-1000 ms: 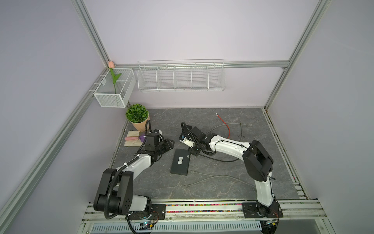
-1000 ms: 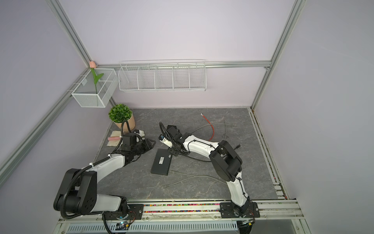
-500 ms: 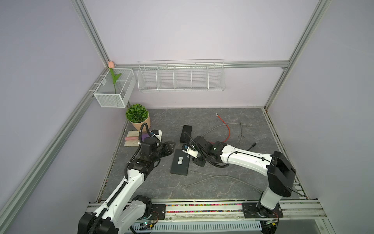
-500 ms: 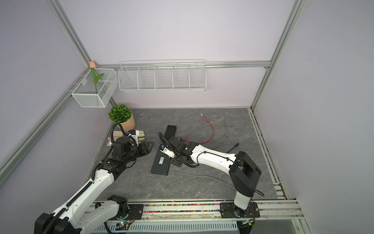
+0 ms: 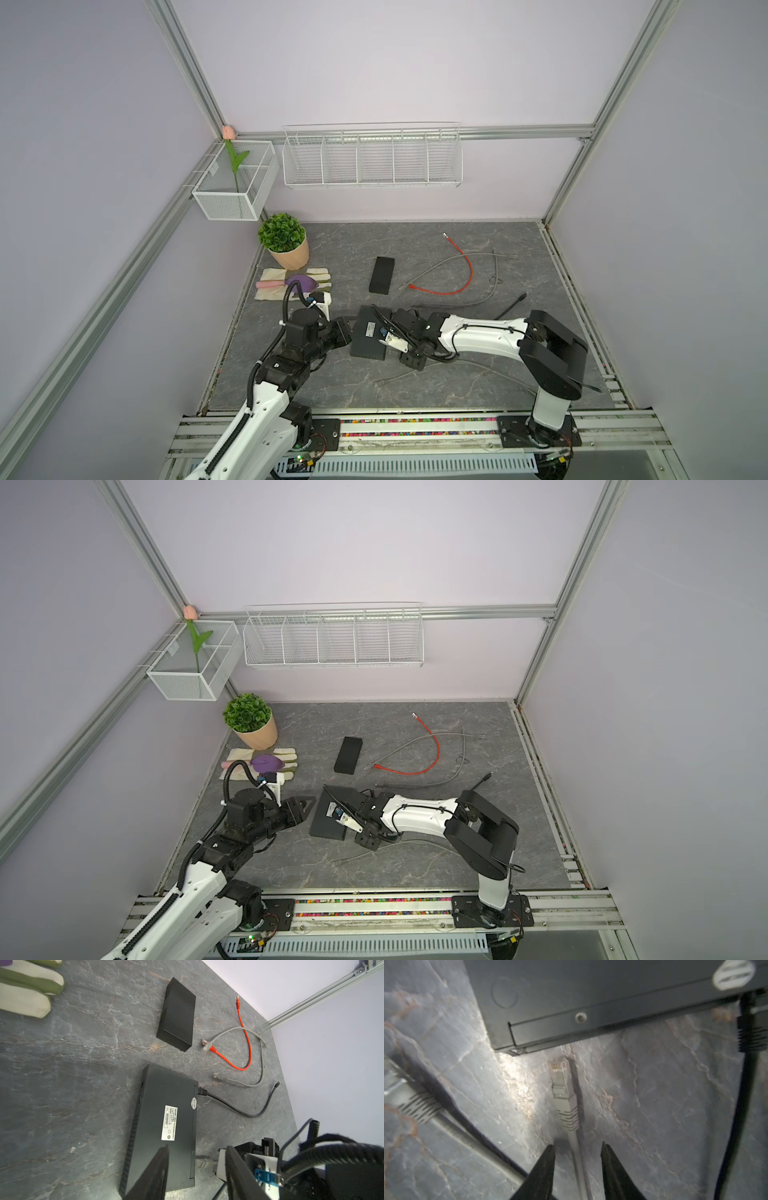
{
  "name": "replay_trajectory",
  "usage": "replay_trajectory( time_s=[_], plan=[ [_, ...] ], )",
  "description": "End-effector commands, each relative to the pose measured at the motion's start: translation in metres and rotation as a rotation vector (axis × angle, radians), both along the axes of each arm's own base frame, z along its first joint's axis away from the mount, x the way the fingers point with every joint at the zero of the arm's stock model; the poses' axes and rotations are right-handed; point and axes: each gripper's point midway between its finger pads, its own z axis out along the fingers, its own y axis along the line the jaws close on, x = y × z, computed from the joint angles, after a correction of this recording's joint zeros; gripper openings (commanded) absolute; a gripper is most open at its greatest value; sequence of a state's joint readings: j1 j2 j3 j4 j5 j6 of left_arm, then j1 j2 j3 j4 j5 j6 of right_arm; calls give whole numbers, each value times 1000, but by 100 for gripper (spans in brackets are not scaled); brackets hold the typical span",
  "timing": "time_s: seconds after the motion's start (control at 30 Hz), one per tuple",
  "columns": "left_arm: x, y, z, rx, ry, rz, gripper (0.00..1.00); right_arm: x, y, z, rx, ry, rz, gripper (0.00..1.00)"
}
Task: Insert the plug into the switch port
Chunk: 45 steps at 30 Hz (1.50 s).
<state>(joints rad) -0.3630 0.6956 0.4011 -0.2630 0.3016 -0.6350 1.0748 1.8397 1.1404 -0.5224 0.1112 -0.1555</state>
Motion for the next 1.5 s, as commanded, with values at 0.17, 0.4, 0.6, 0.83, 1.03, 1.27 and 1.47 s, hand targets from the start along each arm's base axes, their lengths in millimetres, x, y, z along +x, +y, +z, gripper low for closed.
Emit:
replay_trajectory(
  time_s=[0.17,0.4,0.6,0.83,1.03,1.27,1.47],
  plan=[
    [-3,-3,-10,-4,25,-16,45,12,10,-9,8,-42,-16,12],
    [3,-7,14,-22,-25,-23,44,46,18,48,99,-182,-5,7],
    [11,-14,57,-68,-133,-45,44,97,3,139,168,-383,-31,7],
    [16,-29,94,-140,-240,-109,44,137,-9,232,259,-616,-29,7],
    [12,-56,128,-146,-338,-210,44,129,-4,258,317,-569,61,7],
    [13,-73,147,-201,-412,-267,43,106,2,261,425,-467,136,7],
    [22,-78,151,-209,-434,-260,42,95,4,259,446,-411,164,7]
  ],
)
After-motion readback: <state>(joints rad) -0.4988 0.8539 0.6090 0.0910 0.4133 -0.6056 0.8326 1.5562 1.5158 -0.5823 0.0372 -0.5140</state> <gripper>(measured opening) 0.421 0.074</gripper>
